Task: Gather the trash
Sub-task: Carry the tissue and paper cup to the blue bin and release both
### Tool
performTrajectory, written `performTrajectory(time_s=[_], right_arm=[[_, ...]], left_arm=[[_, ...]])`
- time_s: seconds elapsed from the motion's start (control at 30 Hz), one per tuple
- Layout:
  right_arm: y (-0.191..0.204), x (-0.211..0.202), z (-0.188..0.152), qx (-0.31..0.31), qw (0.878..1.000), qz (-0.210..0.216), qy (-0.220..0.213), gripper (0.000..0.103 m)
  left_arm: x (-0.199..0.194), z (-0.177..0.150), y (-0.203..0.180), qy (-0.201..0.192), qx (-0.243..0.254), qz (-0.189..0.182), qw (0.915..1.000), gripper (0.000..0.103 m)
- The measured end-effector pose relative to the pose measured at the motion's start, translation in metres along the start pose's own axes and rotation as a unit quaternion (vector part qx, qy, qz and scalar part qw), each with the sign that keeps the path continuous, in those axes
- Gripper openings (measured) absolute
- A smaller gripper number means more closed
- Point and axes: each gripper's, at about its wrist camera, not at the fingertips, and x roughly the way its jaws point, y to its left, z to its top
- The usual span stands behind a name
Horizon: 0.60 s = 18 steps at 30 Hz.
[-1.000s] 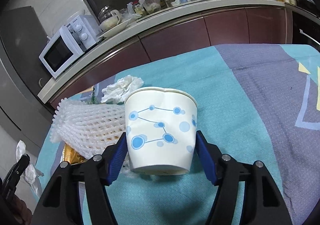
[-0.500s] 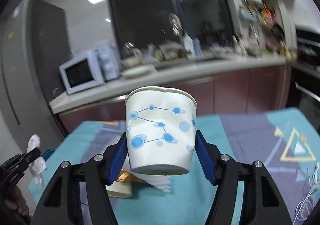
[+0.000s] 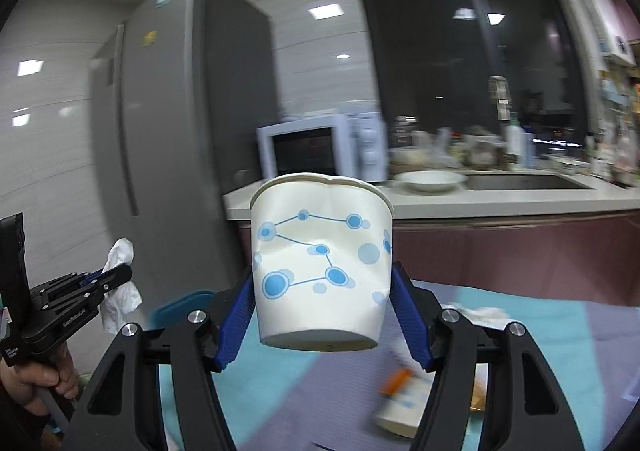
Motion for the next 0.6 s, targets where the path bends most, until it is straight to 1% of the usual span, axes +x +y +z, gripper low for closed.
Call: performTrajectory(time_s=[0.13, 0.23, 0.3, 0.33, 0.4, 0.47, 0.6], right_arm=[[0.041, 0.029, 0.010, -0.017, 0.998, 0.058, 0.009, 0.063], [0.071, 0.049, 0.015, -0.029, 0.995, 0.091, 0.017, 0.063], [0.094, 0.071, 0.019, -0.036, 0.992, 0.118, 0.030, 0.063], [0.102, 0.079, 0.019, -0.042, 0.991, 0.124, 0.034, 0.063], [0.122, 0.102, 0.019, -0.045, 0.987, 0.145, 0.055, 0.063], [0.140, 0.126, 0.017, -0.054, 0.983, 0.157, 0.074, 0.063], [0.172, 0.174, 0.008, -0.064, 0.975, 0.178, 0.121, 0.063]], left_arm=[[-0.016, 0.004, 0.037, -0.015, -0.009, 0.042, 0.9990, 0.010], [-0.024, 0.008, 0.060, -0.025, -0.012, 0.067, 0.9974, 0.011], [-0.024, 0.009, 0.076, -0.026, -0.013, 0.080, 0.9964, 0.011], [-0.022, 0.009, 0.084, -0.026, -0.015, 0.087, 0.9957, 0.011], [-0.015, 0.007, 0.101, -0.020, -0.020, 0.096, 0.9950, 0.011], [-0.006, 0.005, 0.113, -0.015, -0.028, 0.100, 0.9945, 0.011], [0.031, -0.009, 0.141, 0.017, -0.043, 0.102, 0.9937, 0.011]])
